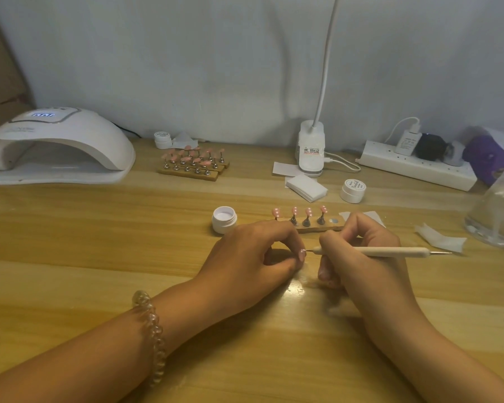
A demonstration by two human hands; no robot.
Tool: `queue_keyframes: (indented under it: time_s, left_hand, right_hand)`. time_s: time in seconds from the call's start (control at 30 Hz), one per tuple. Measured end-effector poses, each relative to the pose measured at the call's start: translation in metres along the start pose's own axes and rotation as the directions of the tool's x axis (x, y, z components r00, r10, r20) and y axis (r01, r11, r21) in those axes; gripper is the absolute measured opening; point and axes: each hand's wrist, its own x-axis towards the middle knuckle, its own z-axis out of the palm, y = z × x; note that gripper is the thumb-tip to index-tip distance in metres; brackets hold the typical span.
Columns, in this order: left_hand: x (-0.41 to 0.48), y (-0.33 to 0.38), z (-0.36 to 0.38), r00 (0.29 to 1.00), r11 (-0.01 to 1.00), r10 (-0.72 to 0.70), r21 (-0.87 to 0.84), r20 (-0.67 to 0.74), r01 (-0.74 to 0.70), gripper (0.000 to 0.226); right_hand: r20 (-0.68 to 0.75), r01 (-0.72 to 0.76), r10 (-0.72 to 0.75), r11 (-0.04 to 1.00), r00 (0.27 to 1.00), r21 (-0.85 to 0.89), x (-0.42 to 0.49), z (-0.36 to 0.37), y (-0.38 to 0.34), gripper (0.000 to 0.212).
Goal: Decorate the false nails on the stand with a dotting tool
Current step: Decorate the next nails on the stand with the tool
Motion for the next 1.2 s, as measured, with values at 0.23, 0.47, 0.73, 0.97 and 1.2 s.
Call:
queue_keyframes:
  time_s: [0.23,0.47,0.73,0.97,1.2]
  left_hand:
    - [-0.0001,-0.0002,0.0003,1.000,1.000,0.010,-0.007,-0.004,-0.010,0.010]
    - [-0.0003,-0.0012,0.0001,1.000,1.000,0.017,-0.016,0.001,-0.017,0.011]
    - [-0.0005,-0.0014,0.0006,1.000,1.000,0.016,-0.024,-0.002,-0.016,0.007]
    - [-0.0011,-0.0011,0.0000,1.000,0.999,0.011,-0.032,0.000,-0.011,0.012]
    - [-0.0011,-0.0009,0.0000,1.000,1.000,0.011,-0.005,-0.008,-0.011,0.012]
  right_hand:
    - [-0.061,-0.007,0.013,0.996,0.998,0.087,-0.0014,-0.0011,-0.0039,0.031]
    - [-0.098,-0.012,0.033,0.979,0.995,0.203,-0.0027,-0.0030,-0.0083,0.036]
    - [-0.011,-0.030,0.030,0.998,0.999,0.054,-0.0027,-0.0003,-0.0062,0.032]
    - [-0.002,-0.010,0.010,1.000,1.000,0.010,-0.0031,-0.0004,-0.0035,0.024]
    - [0.016,0.006,-0.006,1.000,1.000,-0.002,-0.0027,0.0000,-0.0030,0.020]
